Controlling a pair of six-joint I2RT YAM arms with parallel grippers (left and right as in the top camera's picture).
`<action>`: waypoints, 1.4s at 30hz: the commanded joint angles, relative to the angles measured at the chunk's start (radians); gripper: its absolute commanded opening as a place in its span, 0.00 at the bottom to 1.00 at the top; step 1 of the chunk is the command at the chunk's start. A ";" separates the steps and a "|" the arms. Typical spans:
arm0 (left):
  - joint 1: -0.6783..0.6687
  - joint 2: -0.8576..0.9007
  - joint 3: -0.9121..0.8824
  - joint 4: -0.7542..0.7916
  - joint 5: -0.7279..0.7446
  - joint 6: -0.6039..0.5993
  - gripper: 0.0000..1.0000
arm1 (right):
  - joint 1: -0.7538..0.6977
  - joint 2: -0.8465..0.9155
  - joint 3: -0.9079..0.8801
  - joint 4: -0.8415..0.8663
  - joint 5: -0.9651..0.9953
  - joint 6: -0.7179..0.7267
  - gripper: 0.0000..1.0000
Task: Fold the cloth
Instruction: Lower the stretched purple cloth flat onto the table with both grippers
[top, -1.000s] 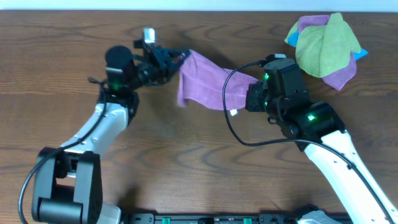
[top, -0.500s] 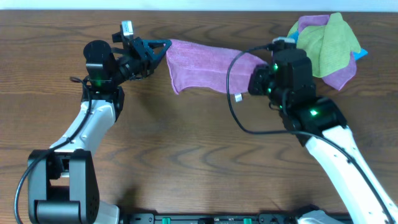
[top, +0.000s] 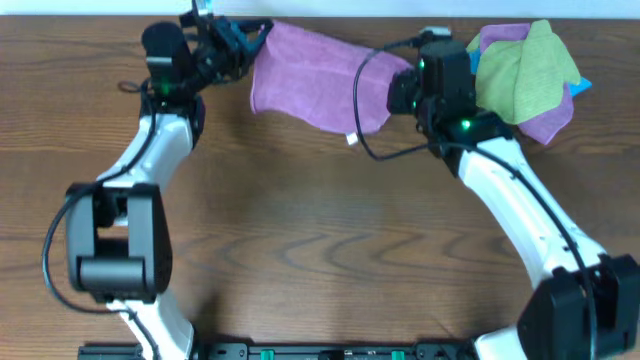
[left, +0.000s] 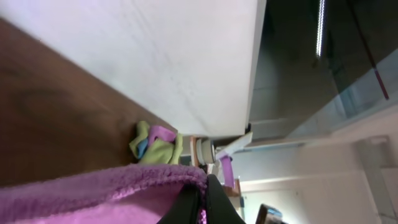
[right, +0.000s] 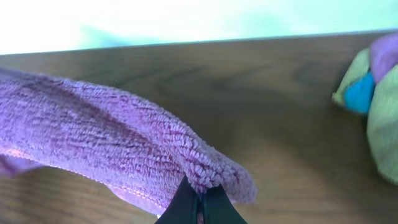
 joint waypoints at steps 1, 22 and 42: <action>0.015 0.039 0.085 -0.002 0.078 0.026 0.05 | -0.016 -0.002 0.087 -0.010 0.033 -0.070 0.01; 0.045 0.041 0.100 -0.846 0.449 0.760 0.05 | -0.013 -0.002 0.169 -0.546 0.043 -0.112 0.02; 0.044 0.036 0.097 -1.822 0.188 1.593 0.06 | 0.076 -0.005 -0.031 -0.716 -0.108 -0.056 0.02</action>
